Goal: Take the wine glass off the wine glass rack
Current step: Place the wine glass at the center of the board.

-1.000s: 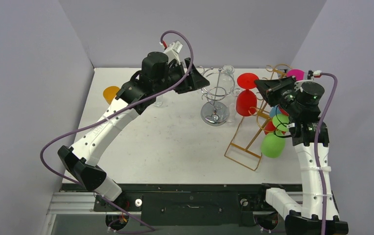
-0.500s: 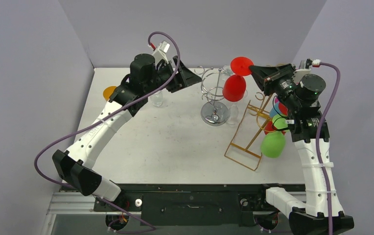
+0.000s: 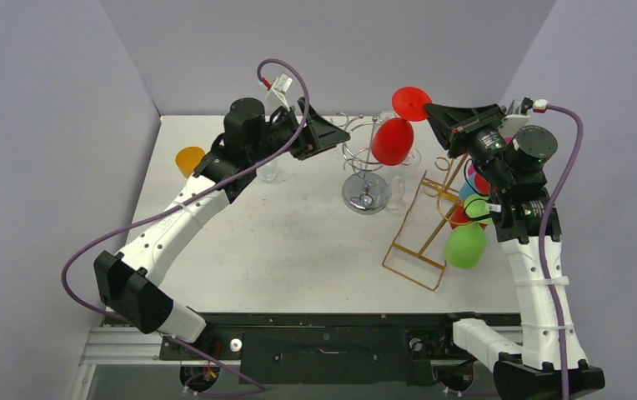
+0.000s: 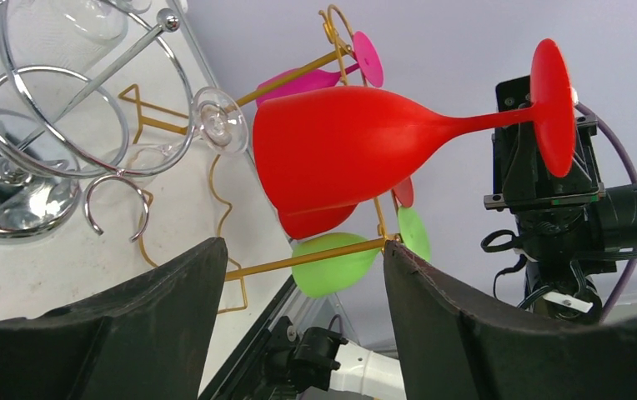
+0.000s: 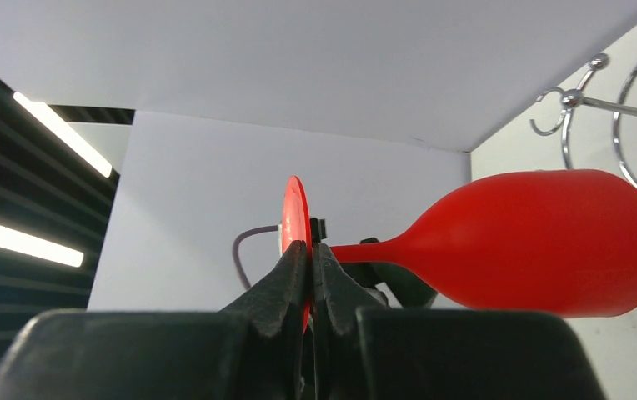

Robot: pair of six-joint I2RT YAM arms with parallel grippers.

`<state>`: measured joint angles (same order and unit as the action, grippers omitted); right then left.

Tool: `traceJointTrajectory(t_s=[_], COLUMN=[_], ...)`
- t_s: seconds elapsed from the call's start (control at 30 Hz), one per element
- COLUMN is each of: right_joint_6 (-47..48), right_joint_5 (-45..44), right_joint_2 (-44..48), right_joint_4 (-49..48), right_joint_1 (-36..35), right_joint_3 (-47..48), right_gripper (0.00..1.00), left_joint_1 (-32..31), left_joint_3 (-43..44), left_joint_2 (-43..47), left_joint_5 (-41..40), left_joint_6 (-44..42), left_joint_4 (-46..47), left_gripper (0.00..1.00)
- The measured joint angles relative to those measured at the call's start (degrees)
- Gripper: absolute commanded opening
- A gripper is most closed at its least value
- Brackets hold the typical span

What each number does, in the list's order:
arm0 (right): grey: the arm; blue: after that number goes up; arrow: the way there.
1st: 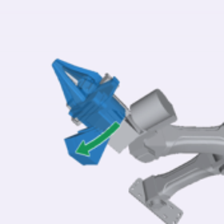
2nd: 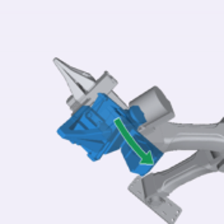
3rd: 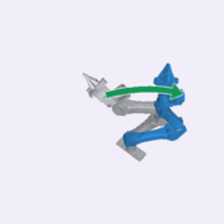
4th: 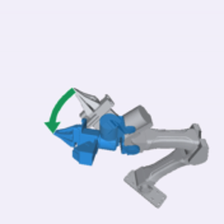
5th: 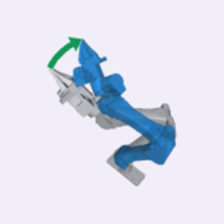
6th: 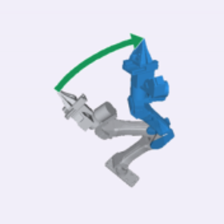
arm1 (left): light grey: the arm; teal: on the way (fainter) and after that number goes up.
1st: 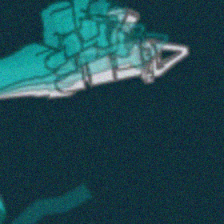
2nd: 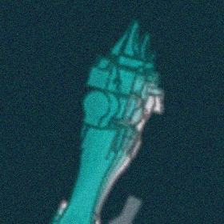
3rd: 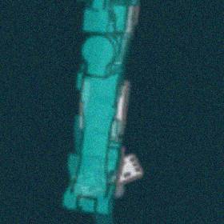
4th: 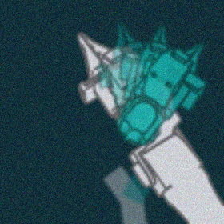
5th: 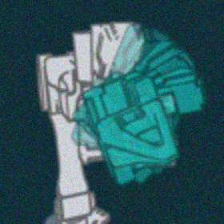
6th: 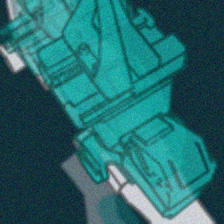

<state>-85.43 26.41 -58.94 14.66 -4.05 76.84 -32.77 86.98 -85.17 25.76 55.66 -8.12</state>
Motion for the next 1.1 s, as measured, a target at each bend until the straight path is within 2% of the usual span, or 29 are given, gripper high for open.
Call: traceJointTrajectory(t_s=[0.33, 0.67, 0.83, 1.1], right_joint_6=[-8.9, -17.4, -20.6, -24.2], right_joint_5=[-0.2, -1.4, -2.0, -3.3], right_joint_2=[-0.1, -0.4, -1.0, -1.4], right_joint_4=[-8.2, -18.1, -21.8, -26.6], right_joint_1=[-3.5, -8.0, -10.1, -11.1], right_joint_3=[0.0, -1.4, -3.9, -5.5], right_gripper=[0.00, 0.00, 0.00, 0.00], left_joint_1=[1.4, 2.4, 2.6, 2.8], left_joint_3=[-6.7, -13.1, -13.9, -14.9], left_joint_2=[0.8, 1.0, 1.0, 1.0], left_joint_5=[3.6, 7.2, 8.2, 8.9], left_joint_6=[5.9, 16.8, 22.7, 29.6], left_joint_4=[13.9, 35.4, 45.6, 55.4], left_gripper=[0.76, 0.77, 0.75, 0.63])
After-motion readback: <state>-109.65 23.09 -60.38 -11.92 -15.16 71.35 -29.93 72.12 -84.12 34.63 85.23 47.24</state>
